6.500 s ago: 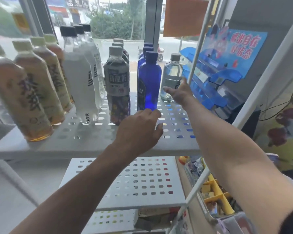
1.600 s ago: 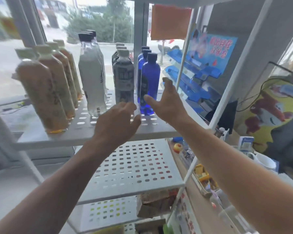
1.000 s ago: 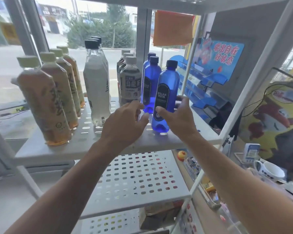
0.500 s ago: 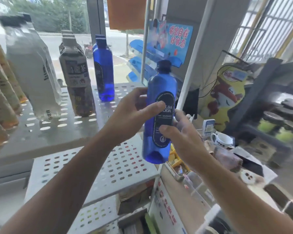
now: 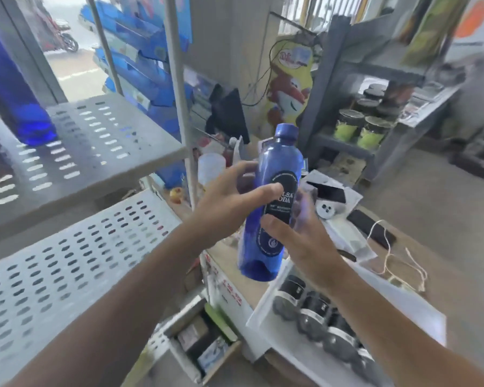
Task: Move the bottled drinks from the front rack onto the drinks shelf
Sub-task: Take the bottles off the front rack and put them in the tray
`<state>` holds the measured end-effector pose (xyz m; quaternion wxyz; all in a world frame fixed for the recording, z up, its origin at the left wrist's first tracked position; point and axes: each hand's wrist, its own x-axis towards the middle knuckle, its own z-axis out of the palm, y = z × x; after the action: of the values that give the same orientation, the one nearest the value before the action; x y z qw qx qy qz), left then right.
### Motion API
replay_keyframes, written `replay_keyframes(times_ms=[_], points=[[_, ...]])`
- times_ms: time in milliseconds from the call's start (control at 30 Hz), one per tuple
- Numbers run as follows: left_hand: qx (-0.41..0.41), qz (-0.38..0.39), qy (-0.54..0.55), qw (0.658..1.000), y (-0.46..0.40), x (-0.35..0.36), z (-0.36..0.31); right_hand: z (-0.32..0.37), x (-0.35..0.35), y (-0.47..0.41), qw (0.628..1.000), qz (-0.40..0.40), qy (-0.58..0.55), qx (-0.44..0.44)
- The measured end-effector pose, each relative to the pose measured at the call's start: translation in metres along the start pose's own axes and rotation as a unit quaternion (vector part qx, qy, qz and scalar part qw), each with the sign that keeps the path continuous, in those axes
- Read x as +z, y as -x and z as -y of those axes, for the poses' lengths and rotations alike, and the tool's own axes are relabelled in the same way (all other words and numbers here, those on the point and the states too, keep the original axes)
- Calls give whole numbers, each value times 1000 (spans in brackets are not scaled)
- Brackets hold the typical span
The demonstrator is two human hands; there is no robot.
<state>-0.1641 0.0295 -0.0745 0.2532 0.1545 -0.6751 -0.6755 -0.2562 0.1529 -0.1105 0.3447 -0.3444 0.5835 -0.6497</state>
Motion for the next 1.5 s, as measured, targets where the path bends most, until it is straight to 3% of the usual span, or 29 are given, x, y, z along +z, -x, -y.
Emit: replay_keyframes(times_ms=[367, 833, 1067, 1367, 1500], points=[[-106, 122, -7, 987, -24, 96, 70, -56, -71, 61, 970, -232, -16, 75], [-208, 238, -3, 949, -7, 195, 139, -96, -113, 141, 889, -411, 108, 170], [-224, 281, 0, 933, 6, 222, 164, -107, -124, 167, 862, -447, 147, 192], [-256, 267, -27, 929, 23, 251, 193, -127, -132, 183, 808, -499, 203, 239], [-219, 313, -145, 913, 21, 257, 206, -154, -147, 183, 762, -517, 283, 268]])
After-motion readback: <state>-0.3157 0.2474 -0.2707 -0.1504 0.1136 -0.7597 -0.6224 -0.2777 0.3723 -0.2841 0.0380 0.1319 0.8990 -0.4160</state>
